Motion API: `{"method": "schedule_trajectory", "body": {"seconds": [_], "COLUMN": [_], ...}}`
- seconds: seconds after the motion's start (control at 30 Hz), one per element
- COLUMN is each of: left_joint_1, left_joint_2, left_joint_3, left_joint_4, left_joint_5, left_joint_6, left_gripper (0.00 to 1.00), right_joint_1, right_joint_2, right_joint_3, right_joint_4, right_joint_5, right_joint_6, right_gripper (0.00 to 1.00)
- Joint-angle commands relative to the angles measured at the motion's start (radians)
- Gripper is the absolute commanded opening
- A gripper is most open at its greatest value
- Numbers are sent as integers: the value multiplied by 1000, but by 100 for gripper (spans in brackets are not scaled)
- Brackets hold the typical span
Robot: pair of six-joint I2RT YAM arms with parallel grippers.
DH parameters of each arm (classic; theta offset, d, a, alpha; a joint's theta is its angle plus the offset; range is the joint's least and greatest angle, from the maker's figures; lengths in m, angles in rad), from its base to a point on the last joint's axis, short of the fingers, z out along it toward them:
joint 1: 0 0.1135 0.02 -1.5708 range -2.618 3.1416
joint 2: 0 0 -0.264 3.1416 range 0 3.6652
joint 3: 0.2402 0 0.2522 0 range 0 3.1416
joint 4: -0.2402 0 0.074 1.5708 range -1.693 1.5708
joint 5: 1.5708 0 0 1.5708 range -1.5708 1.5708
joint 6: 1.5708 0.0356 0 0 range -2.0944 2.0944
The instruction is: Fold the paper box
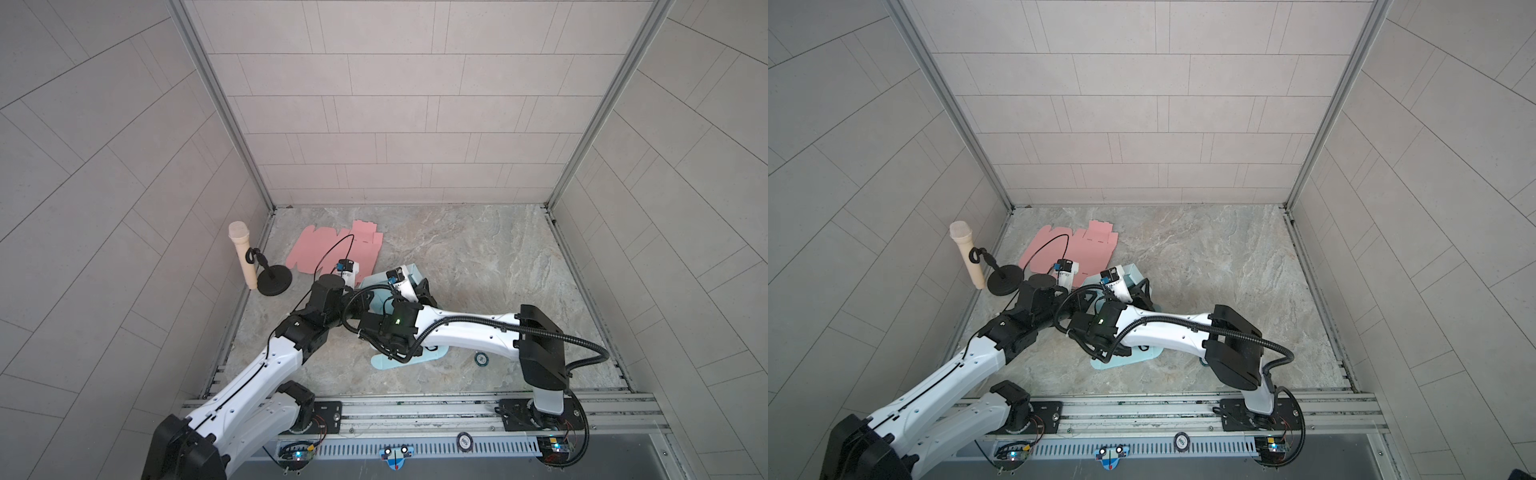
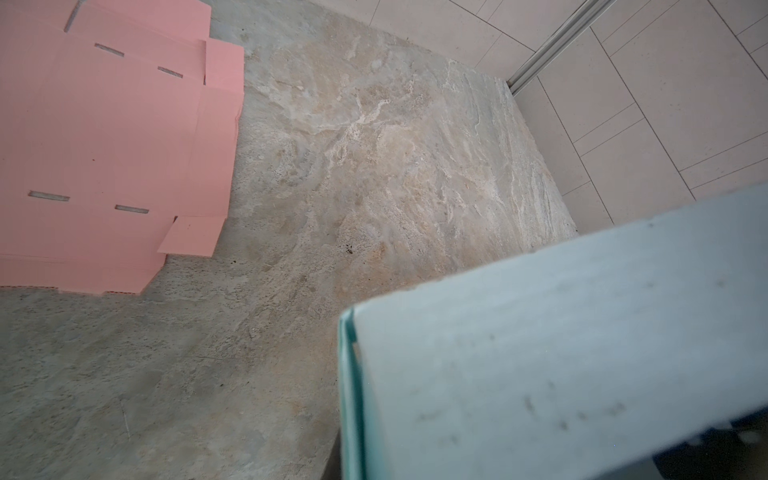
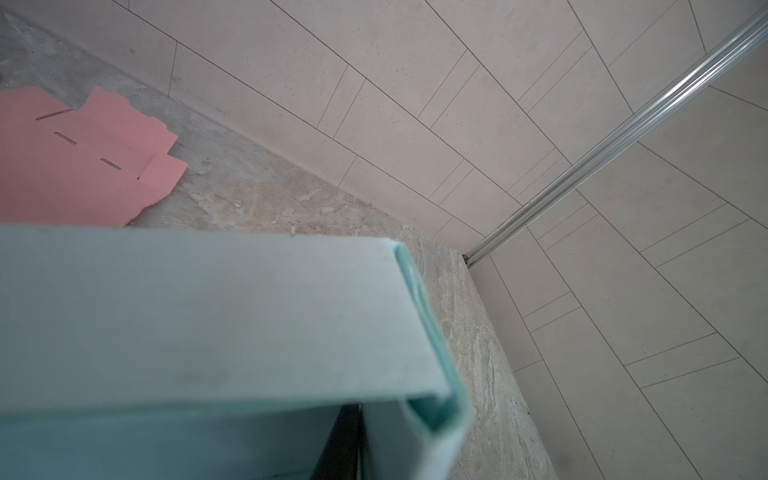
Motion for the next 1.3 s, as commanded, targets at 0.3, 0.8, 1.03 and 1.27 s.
{"method": "schedule_trajectory", "body": {"seconds": [0.3,0.8,1.03,1.27], "left_joint_1": [-15,-15,-15,-67], "left_joint_2": [-13,74,123,188], "left_joint_3": [15,38,64,125], "left_joint_4": [30,-8,-32,-215], "left_joint_5": [29,-35,-49,-120], "left_joint_6": [32,85,110,173], "left_gripper": [1,0,1,1], "right_joint_1": [50,127,-84,-288], "right_joint_2": [-81,-454,-681,-747], "right_joint_3": [36,-144,-387,-527], "right_joint_4": [93,402,566,667], "right_joint_5": [-37,-298,-662,-856], "right_joint_6": [-93,-308,-354,-415], "right_gripper": [58,73,73,74]}}
